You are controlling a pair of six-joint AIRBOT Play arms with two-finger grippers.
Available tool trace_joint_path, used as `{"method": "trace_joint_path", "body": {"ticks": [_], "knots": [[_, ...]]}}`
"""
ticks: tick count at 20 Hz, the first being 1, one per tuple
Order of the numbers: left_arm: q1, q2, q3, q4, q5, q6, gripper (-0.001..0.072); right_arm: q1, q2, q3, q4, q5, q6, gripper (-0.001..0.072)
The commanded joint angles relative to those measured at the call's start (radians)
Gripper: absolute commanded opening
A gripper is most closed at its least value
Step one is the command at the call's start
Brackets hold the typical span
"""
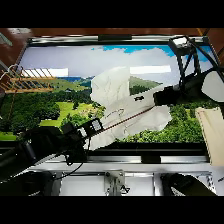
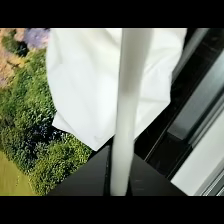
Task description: Fold the shirts.
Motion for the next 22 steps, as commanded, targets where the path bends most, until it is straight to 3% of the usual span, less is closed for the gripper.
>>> {"method": "trace_joint_path", "body": {"ticks": [1, 4, 8, 13, 18, 20, 21, 22], "knots": [[0.003, -0.011, 0.000, -0.059, 0.027, 0.063, 0.0056, 0.000, 0.009, 0.001, 0.092, 0.012, 0.014, 0.0076], [0.032, -0.053, 0.000, -0.174, 0.097, 0.027, 0.0056, 0.000, 0.010, 0.015, 0.183, 0.045, 0.023, 0.0076], [0.059, -0.154, 0.000, -0.234, 0.198, 0.000, 0.0056, 0.056, 0.010, 0.072, 0.179, 0.083, 0.022, 0.0075], [0.116, -0.254, 0.000, -0.362, 0.303, 0.005, 0.0056, 0.137, 0.016, 0.087, 0.183, 0.237, 0.079, 0.0075], [0.145, -0.238, 0.083, -0.368, 0.304, 0.055, 0.0056, 0.156, -0.024, 0.083, 0.246, 0.238, 0.151, 0.0076], [0.172, -0.236, 0.136, -0.368, 0.257, 0.120, 0.0056, 0.156, -0.058, 0.080, 0.267, 0.238, 0.143, 0.0076], [0.192, -0.236, 0.158, -0.368, 0.229, 0.148, 0.0056, 0.156, -0.070, 0.080, 0.259, 0.237, 0.127, 0.0100], [0.211, -0.236, 0.173, -0.368, 0.202, 0.171, 0.0056, 0.155, -0.078, 0.080, 0.234, 0.237, 0.115, 0.0227]]}}
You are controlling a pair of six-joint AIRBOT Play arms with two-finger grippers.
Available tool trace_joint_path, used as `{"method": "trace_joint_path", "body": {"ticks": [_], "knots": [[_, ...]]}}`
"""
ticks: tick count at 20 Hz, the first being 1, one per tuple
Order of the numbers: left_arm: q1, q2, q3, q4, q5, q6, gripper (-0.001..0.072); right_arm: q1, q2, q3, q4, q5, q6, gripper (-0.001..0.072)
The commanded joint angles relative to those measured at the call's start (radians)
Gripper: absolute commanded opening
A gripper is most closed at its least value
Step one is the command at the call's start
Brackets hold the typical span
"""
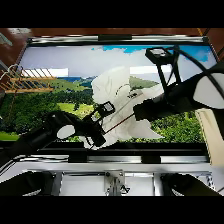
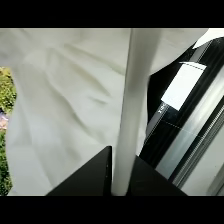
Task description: Fold the shirts.
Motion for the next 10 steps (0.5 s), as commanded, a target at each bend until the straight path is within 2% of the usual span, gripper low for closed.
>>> {"method": "trace_joint_path", "body": {"ticks": [1, 2, 6, 8, 10], "knots": [[0.061, 0.002, 0.065, -0.008, -0.083, 0.103, 0.0056, 0.003, -0.032, -0.001, -0.032, 0.122, -0.033, 0.0467], [0.080, 0.002, 0.072, -0.008, -0.107, 0.124, 0.0056, 0.003, -0.029, 0.000, -0.060, 0.122, -0.051, 0.0518], [0.130, 0.002, 0.077, 0.027, -0.209, 0.191, 0.0056, -0.083, 0.027, 0.028, -0.218, 0.122, -0.130, 0.0517], [0.130, 0.003, 0.077, 0.060, -0.231, 0.214, 0.0057, -0.209, 0.048, 0.051, -0.285, 0.108, -0.202, 0.0516], [0.129, 0.004, 0.078, 0.059, -0.230, 0.225, 0.0057, -0.361, 0.050, 0.052, -0.270, 0.070, -0.285, 0.0506]]}}
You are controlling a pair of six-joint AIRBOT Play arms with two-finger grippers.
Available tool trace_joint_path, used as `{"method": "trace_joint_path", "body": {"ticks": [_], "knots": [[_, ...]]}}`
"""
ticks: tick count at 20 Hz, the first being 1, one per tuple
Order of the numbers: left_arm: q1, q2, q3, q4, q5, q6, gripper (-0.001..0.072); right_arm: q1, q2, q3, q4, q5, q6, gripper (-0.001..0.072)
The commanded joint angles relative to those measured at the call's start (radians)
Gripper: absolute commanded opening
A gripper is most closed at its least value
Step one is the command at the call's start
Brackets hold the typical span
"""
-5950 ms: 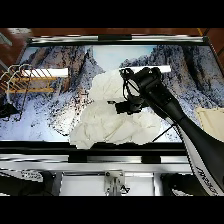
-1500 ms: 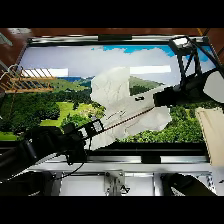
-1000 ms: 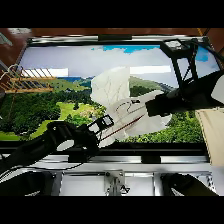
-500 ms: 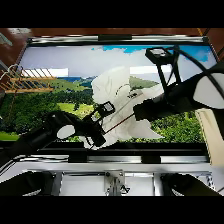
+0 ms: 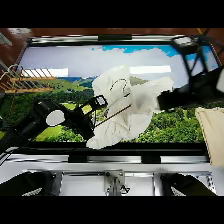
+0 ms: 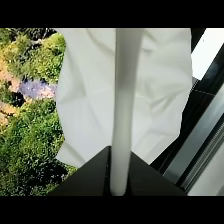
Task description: Fold the shirts.
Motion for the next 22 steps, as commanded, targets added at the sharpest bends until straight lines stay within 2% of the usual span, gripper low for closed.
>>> {"method": "trace_joint_path", "body": {"ticks": [1, 2, 4, 5, 6, 7, 9, 12, 16, 22], "knots": [[0.008, 0.001, 0.004, 0.022, -0.036, 0.042, 0.0057, -0.220, 0.008, 0.012, -0.043, -0.030, -0.164, 0.0506], [0.008, 0.001, 0.005, 0.022, -0.036, 0.045, 0.0056, -0.271, 0.001, 0.012, -0.028, -0.080, -0.264, 0.0506], [0.008, 0.001, 0.005, 0.023, -0.036, 0.057, 0.0057, -0.325, -0.017, 0.012, 0.079, -0.147, -0.546, 0.0511], [0.008, 0.001, 0.005, 0.023, -0.034, 0.068, 0.0057, -0.328, -0.028, 0.012, 0.148, -0.169, -0.684, 0.0544], [0.008, 0.001, 0.005, 0.026, -0.021, 0.071, 0.0057, -0.328, -0.041, 0.012, 0.201, -0.188, -0.770, 0.0686], [0.008, 0.001, 0.005, 0.034, -0.009, 0.071, 0.0057, -0.328, -0.058, 0.012, 0.243, -0.208, -0.836, 0.0685], [0.009, 0.001, 0.005, 0.055, -0.002, 0.071, 0.0057, -0.328, -0.100, 0.012, 0.288, -0.217, -0.922, 0.0686], [0.010, 0.001, 0.005, 0.064, -0.005, 0.094, 0.0057, -0.328, -0.168, 0.012, 0.303, -0.219, -0.990, 0.0685], [0.010, 0.001, 0.018, 0.068, 0.022, 0.101, 0.0057, -0.328, -0.256, 0.012, 0.421, -0.202, -1.143, 0.0683], [0.010, 0.000, 0.058, 0.101, 0.043, 0.108, 0.0056, -0.330, -0.365, 0.012, 0.420, -0.184, -1.148, 0.0681]]}}
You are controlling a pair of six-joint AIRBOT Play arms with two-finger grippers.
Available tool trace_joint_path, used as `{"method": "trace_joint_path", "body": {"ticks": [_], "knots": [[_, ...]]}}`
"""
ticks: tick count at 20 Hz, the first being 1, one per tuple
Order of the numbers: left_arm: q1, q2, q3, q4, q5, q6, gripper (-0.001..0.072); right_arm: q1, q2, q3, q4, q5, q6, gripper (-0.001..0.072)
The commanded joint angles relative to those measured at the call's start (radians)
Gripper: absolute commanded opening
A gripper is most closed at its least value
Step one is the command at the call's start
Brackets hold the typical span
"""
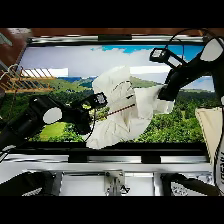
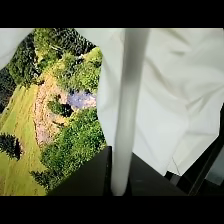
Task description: Fold the shirts.
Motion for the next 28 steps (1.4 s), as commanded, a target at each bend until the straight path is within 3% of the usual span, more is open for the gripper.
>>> {"method": "trace_joint_path", "body": {"ticks": [1, 2, 3, 5, 6, 7, 8, 10, 11, 14, 18, 21, 25, 28], "knots": [[0.001, 0.000, 0.013, 0.036, 0.011, 0.005, 0.0057, -0.001, -0.058, 0.001, 0.013, 0.008, -0.022, 0.0674], [0.005, 0.000, 0.013, 0.039, 0.015, 0.005, 0.0057, -0.001, -0.069, 0.001, 0.014, 0.009, -0.017, 0.0605], [0.012, 0.000, 0.013, 0.039, 0.024, 0.005, 0.0057, 0.000, -0.075, 0.001, 0.014, 0.016, -0.011, 0.0482], [0.042, -0.001, 0.013, 0.042, 0.053, 0.005, 0.0057, 0.000, -0.077, 0.001, 0.012, 0.032, -0.012, 0.0128], [0.061, -0.003, 0.013, 0.049, 0.065, 0.005, 0.0063, 0.000, -0.077, 0.001, 0.002, 0.032, -0.008, 0.0076], [0.083, -0.005, 0.013, 0.051, 0.074, 0.004, 0.0105, 0.000, -0.076, 0.001, -0.011, 0.037, 0.008, 0.0076], [0.102, -0.008, 0.013, 0.051, 0.078, -0.003, 0.0194, -0.001, -0.074, 0.001, -0.026, 0.041, 0.023, 0.0076], [0.137, -0.011, 0.014, 0.053, 0.079, -0.027, 0.0462, -0.013, -0.065, 0.001, -0.028, 0.045, 0.044, 0.0076], [0.151, -0.010, 0.015, 0.071, 0.079, -0.039, 0.0545, -0.019, -0.058, 0.001, -0.028, 0.050, 0.049, 0.0076], [0.182, -0.009, 0.035, 0.176, 0.081, -0.082, 0.0558, -0.041, -0.013, 0.001, -0.015, 0.054, 0.049, 0.0075], [0.234, -0.009, 0.062, 0.192, 0.104, -0.131, 0.0560, -0.044, 0.054, 0.001, 0.027, 0.055, 0.049, 0.0075], [0.244, -0.011, 0.061, 0.176, 0.105, -0.279, 0.0559, -0.042, 0.103, 0.001, 0.056, 0.065, 0.069, 0.0074], [0.243, -0.019, 0.034, -0.153, 0.169, -0.465, 0.0559, -0.042, 0.172, 0.001, 0.055, 0.065, 0.167, 0.0074], [0.231, -0.056, -0.016, -0.389, 0.310, -0.497, 0.0559, -0.042, 0.214, 0.001, 0.057, 0.068, 0.203, 0.0075]]}}
